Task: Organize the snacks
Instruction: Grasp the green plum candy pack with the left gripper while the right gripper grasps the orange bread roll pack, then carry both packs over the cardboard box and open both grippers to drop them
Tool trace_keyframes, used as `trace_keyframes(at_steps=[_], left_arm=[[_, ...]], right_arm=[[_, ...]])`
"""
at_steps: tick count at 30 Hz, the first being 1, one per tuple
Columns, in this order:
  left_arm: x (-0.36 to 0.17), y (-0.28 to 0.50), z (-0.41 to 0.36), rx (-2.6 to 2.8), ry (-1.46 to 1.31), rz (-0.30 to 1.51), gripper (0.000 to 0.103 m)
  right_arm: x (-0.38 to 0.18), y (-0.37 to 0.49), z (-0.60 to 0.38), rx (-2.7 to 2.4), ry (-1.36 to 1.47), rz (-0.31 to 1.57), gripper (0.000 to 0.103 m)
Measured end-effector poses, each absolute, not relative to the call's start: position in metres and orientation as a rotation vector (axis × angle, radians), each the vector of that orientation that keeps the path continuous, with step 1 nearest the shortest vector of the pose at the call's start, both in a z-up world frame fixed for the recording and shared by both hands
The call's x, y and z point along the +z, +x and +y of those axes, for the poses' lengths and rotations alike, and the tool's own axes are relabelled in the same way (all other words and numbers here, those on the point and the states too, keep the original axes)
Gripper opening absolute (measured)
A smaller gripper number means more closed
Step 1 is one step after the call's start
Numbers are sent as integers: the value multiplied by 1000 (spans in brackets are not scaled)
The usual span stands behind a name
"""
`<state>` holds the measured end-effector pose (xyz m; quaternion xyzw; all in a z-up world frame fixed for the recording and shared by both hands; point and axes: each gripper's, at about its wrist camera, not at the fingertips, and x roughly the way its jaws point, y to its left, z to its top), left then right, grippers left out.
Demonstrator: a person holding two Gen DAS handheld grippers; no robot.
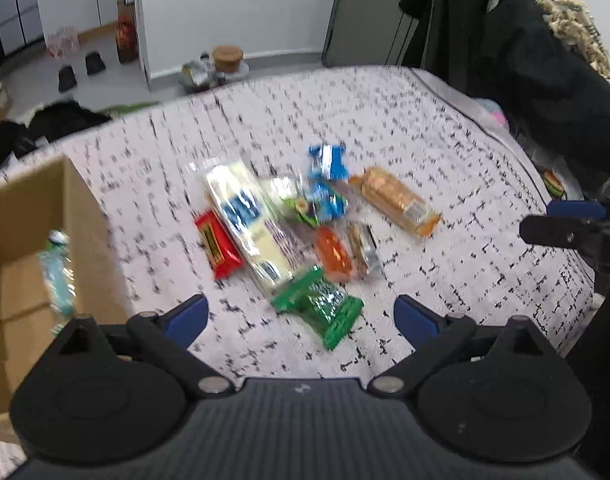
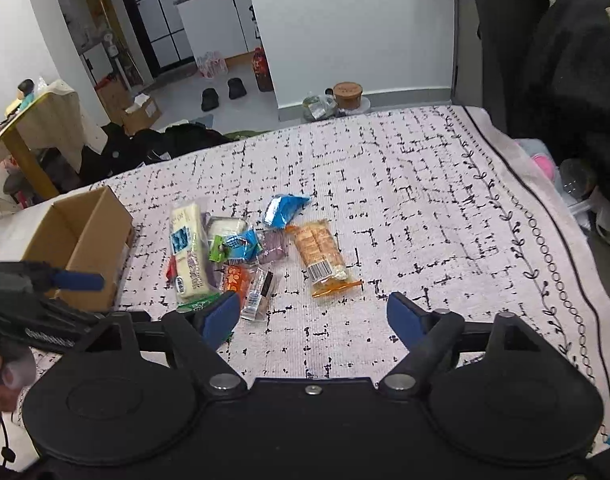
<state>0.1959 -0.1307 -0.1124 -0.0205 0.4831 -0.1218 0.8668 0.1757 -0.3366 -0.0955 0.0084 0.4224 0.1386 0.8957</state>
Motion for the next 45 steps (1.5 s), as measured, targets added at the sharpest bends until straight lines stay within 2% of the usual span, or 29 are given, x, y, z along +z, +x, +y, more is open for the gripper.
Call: trace_keyframes(at_steps=[8,12,17,19,20,21,24,33,35,37,39,41,45], left_arm=[[-148,219,-133,-225,-144,1106,82],[-162,233,-135,-207,-209,1165,70],[-175,251,-142,-233,-265,1231,68],[-184,259,-143,-204,-267,1256,62],[-185,262,-144,-193,-252,1259,56],[-184,264,-147,-189,-218,1259,45],[-180,265,-147,-228,-177,1262,31],[-173,253,-114,-315,-238,1272,29],[-171,256,-110,-323,-244,1257,29],[-171,259,-108,-323,-238,1246,29],[-172,262,-106,-314,-237,1242,29],[-173,263,-108,-307,-223,1243,29],[-176,262,-115,-294,-231,1244,29]], right_arm=[[-125,194,-331,282,-11,910,70],[-133,202,-329,280,-26,921,70],[-142,218,-323,293,-68,919,70],[-148,225,-320,310,-82,922,70],[-152,230,-319,315,-100,924,70],[-155,233,-318,317,-114,926,70],[-164,245,-315,328,-148,927,70],[-189,275,-303,394,-279,973,70],[-195,280,-303,390,-296,991,65],[-199,283,-304,390,-292,998,64],[-200,286,-303,399,-300,989,58],[-198,290,-300,400,-301,989,38],[-194,294,-302,393,-268,1007,36]])
